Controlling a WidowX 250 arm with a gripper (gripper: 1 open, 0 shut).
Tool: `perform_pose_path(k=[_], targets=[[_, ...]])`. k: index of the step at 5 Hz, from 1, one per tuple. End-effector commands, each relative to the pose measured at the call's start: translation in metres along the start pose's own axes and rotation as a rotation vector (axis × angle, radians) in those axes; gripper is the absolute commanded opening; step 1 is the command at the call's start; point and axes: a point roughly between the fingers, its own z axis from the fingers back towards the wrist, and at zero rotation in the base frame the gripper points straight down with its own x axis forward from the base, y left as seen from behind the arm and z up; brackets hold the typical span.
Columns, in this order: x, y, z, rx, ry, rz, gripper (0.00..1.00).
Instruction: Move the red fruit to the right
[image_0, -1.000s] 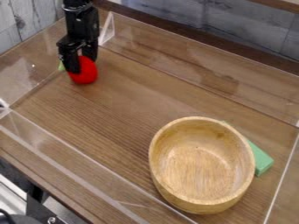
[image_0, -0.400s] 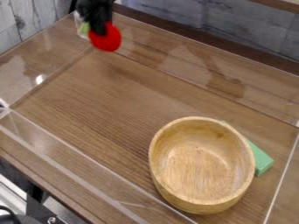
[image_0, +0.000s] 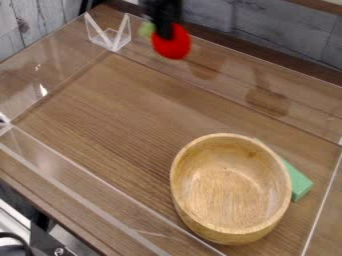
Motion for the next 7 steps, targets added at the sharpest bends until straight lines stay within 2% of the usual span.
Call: perform_pose_path(k=[1, 2, 4, 5, 6, 7], targets=[[0.03, 0.0, 0.027, 0.101, 0.029, 0.007, 0.0], [0.047, 0.001, 0.013, 0.102, 0.019, -0.018, 0.0], [0.047, 0.003, -0.008, 0.117, -0.007, -0.008, 0.0], [0.048, 0.003, -0.002, 0.12, -0.014, 0.002, 1.0], [0.049, 0.006, 0.005, 0.124, -0.019, 0.013, 1.0], [0.058, 0.008, -0.018, 0.117, -0.024, -0.015, 1.0]])
